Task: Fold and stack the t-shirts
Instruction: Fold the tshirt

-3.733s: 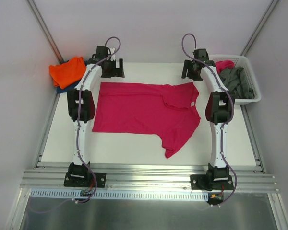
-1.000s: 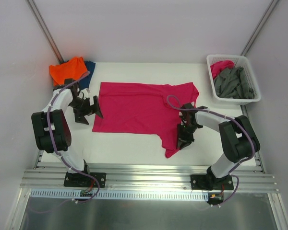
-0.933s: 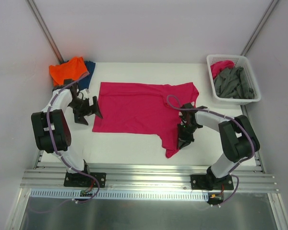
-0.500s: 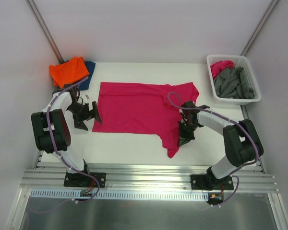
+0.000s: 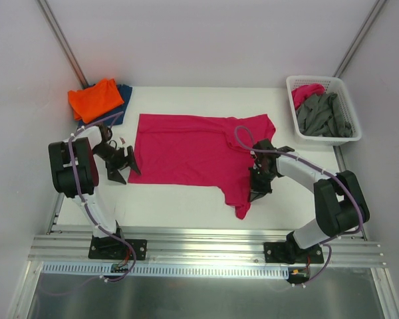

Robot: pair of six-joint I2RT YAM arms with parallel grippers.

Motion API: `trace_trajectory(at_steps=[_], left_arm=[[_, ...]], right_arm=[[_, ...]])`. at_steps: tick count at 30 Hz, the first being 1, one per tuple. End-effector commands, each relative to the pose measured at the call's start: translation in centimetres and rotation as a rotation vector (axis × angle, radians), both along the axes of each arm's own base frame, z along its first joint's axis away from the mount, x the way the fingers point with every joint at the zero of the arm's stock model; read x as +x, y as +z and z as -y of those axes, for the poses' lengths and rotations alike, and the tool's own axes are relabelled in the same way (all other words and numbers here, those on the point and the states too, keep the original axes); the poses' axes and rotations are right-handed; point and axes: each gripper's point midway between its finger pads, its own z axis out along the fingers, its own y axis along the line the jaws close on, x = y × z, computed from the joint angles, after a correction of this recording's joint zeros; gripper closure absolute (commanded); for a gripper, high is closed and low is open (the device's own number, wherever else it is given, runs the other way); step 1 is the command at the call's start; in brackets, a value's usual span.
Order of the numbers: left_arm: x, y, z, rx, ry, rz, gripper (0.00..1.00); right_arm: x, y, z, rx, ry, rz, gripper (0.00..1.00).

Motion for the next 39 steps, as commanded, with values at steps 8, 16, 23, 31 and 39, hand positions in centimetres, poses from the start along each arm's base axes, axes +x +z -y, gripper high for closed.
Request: trace_trajectory(at_steps=[8,16,23,31,39], left_arm=[[1.5,0.9,0.5,-0.077,0.015,0.031,0.61],[1.0,1.0,0.6,-0.084,0.016,0.031,0.90],[0.8,1.7,0.4,-0.078,0.016,0.051,1.00],[1.5,3.4,0.4,-0.106,0.025,0.099,1.00],[3.7,4.7,0.1,-0.111,0.015,0.156,1.00]], right_arm=[[0.4,0.7,1.0,-0.024,-0.011,0.027,0.97],[1.3,0.7,0.9,-0.018,-0.024,0.033,0.97],[2.0,1.0,1.6,-0.021,-0.039,0.063,0.99],[3.8,2.6,2.9,-0.020,-0.069,0.141,0.99],[6.6,4.9,4.3,-0.008,-0.099,0.263,0.99]])
